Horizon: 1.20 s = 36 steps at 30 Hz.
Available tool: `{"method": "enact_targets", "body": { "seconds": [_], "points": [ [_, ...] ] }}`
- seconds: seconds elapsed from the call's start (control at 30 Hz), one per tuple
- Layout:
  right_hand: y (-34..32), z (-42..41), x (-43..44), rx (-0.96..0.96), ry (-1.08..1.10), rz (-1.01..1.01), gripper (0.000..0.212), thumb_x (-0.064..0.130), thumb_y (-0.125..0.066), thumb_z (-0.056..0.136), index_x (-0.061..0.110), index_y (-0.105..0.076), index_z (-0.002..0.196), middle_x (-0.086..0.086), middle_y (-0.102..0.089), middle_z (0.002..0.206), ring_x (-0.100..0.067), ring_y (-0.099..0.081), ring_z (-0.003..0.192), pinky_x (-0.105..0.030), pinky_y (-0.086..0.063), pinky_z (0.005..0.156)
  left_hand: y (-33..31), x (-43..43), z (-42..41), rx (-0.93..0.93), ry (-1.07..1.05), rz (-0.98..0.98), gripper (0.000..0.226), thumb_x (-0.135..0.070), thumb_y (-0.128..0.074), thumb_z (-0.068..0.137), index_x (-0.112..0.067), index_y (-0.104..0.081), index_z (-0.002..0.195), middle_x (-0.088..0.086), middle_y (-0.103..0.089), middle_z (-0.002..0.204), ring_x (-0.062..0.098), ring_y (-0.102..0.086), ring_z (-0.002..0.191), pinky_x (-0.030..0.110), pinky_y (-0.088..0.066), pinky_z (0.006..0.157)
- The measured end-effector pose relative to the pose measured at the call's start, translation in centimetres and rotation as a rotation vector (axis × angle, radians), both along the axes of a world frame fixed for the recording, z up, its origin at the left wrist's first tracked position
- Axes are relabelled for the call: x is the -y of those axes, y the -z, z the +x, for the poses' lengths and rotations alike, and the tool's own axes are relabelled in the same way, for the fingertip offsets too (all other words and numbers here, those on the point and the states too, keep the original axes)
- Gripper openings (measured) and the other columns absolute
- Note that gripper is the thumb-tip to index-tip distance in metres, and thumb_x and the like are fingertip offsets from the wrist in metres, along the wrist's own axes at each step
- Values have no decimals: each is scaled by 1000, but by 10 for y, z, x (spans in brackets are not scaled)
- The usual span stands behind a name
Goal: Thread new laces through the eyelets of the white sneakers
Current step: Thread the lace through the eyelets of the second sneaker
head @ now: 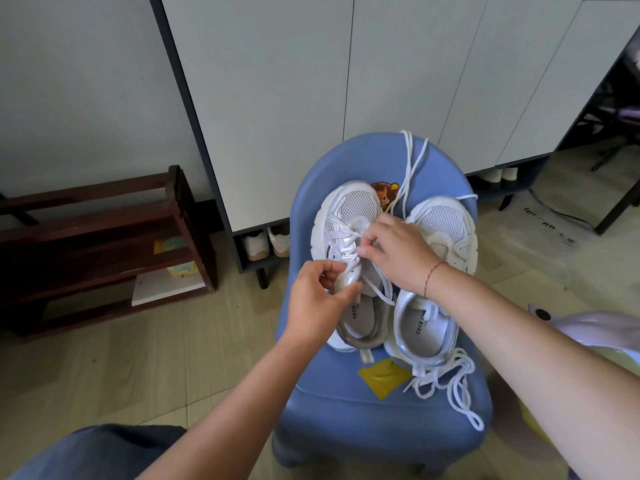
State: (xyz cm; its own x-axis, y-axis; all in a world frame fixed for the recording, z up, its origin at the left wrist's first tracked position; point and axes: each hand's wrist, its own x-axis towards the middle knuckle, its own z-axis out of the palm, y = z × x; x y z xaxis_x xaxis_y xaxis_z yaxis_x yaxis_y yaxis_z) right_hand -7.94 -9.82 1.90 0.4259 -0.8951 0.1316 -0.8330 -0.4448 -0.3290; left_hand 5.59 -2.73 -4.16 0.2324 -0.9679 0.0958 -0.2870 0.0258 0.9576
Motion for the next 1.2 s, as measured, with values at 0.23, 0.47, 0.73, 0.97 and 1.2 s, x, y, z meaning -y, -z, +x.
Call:
{"method": "enact_targets", "body": {
  "seconds": [0.23,0.47,0.73,0.97,1.2],
  "points": [
    [7,-15,8,300,279,-75,13,27,-58,91,18,-58,81,0,-47,97,-29,-54,96,-39,-42,89,0,-1,1,-7,11,-2,31,-16,-81,75,-18,-61,99,3,-59,102,-11,-49,72,5,-41,64],
    [-7,-1,3,152,-76,-87,24,34,-68,83,21,-66,103,8,-41,98,-10,-43,96,-29,-33,91,-1,0,-1,-2,-9,5,31,-15,-80,75,-17,-59,98,1,-59,101,-12,-50,71,4,-40,65],
    [3,1,-1,50,-78,-30,22,43,-68,80,22,-63,84,8,-39,86,-11,-40,90,-33,-34,87,-2,-1,-1,-2,-10,-7,31,-15,-80,75,-14,-62,100,1,-59,99,-11,-50,71,5,-41,65],
    [6,10,-4,118,-13,-105,15,34,-66,84,19,-66,81,9,-54,85,-14,-53,88,-35,-35,86,-3,-1,-3,-2,-15,2,31,-16,-81,75,-16,-61,99,0,-59,100,-8,-51,72,6,-41,66],
    [-6,-12,8,749,327,-45,14,22,-63,88,12,-65,78,-4,-62,77,-14,-52,71,-19,-41,65,-4,-3,-3,-14,-1,0,31,-17,-80,76,-19,-59,98,1,-57,101,-2,-50,74,6,-41,67]
  ]
}}
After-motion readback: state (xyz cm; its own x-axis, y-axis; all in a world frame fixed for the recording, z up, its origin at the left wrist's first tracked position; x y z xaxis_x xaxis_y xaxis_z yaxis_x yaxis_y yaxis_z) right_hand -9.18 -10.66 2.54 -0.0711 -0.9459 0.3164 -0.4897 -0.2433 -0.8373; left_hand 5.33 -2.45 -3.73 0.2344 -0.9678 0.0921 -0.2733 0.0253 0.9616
